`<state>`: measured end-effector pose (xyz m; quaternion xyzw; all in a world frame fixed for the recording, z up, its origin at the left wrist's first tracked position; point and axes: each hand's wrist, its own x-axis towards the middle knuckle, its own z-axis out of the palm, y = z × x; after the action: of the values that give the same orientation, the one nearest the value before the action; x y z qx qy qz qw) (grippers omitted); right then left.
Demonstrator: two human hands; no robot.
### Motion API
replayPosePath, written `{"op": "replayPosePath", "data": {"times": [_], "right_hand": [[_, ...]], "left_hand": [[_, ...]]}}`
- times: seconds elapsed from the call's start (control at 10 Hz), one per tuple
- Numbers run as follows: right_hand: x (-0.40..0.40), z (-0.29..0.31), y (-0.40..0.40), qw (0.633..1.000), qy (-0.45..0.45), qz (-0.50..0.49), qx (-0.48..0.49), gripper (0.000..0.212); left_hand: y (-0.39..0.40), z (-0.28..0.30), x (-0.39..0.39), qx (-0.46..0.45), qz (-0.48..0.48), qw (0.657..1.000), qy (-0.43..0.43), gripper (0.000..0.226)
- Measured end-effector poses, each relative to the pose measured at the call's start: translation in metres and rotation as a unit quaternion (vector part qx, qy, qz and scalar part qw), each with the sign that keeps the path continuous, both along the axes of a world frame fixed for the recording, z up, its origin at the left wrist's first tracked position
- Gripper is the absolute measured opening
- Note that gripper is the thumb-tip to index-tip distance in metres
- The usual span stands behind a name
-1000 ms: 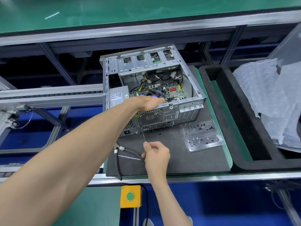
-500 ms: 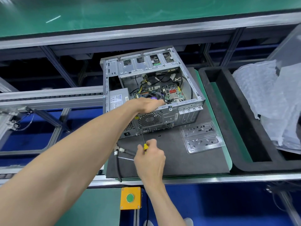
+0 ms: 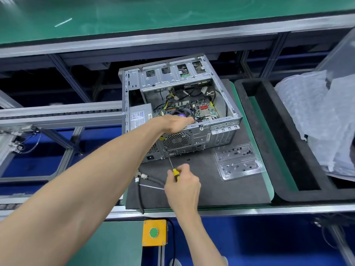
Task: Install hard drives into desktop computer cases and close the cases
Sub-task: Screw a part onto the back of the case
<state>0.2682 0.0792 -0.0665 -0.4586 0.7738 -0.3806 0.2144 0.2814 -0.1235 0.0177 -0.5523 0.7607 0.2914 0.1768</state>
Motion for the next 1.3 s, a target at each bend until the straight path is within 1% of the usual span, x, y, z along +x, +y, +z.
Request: {"op": "replayPosePath", "data": {"times": [0.1,0.2,0.3,0.4,0.5,0.6,0.7,0.8,0.9,1.0,1.1,1.2,1.3], "right_hand": [[0.005,-0.005,-0.002,0.973,0.223,0.056,-0.032,0.017],[0.0,0.005,-0.011,0.949,-0.297,-0.074,0.08,0.019],[-0.003,0.014,-0.014,0.703,-0.681,-0.18,0.097,0.021],[-0.002,0.014,-0.009,0.898,-0.421,-0.097,0.082,0.021],[0.004,0.005,0.002,0.979,0.195,0.043,-0.036,0.018],[0.012,0.008,-0.002,0.988,0.144,0.053,0.008,0.014],[0.004,0.014,-0.011,0.864,-0.477,-0.128,0.1,0.02],[0.002,0.016,-0.009,0.679,-0.708,-0.179,0.077,0.021],[0.004,0.008,-0.002,0.969,-0.237,-0.052,0.046,0.019],[0.008,-0.003,-0.002,0.972,0.228,0.048,-0.024,0.018],[0.007,0.003,-0.007,0.988,-0.145,-0.029,0.053,0.018],[0.0,0.011,-0.008,0.658,-0.732,-0.155,0.087,0.022],[0.0,0.01,-0.007,0.725,-0.671,-0.133,0.079,0.024]], "left_hand": [[0.0,0.0,-0.001,-0.001,0.006,1.0,-0.002,0.081],[-0.001,-0.002,-0.001,-0.002,0.01,1.0,-0.003,0.078],[-0.002,-0.004,0.0,0.005,0.024,1.0,-0.004,0.068],[-0.003,-0.005,0.0,-0.005,0.01,1.0,-0.006,0.084],[-0.004,-0.005,0.0,-0.001,0.008,1.0,-0.008,0.091],[-0.006,-0.007,0.0,0.0,0.006,1.0,-0.012,0.096],[-0.008,-0.007,0.0,-0.003,0.011,1.0,-0.016,0.097],[-0.007,-0.009,0.002,0.011,0.007,1.0,-0.011,0.078],[-0.007,-0.008,0.001,0.013,0.011,1.0,-0.004,0.063],[-0.008,-0.009,0.0,0.003,0.008,1.0,-0.008,0.093],[-0.007,-0.008,-0.001,0.004,0.006,1.0,-0.006,0.092],[-0.007,-0.008,0.0,0.004,0.004,1.0,-0.006,0.086],[-0.005,-0.007,0.0,0.0,0.008,1.0,-0.006,0.086]]}}
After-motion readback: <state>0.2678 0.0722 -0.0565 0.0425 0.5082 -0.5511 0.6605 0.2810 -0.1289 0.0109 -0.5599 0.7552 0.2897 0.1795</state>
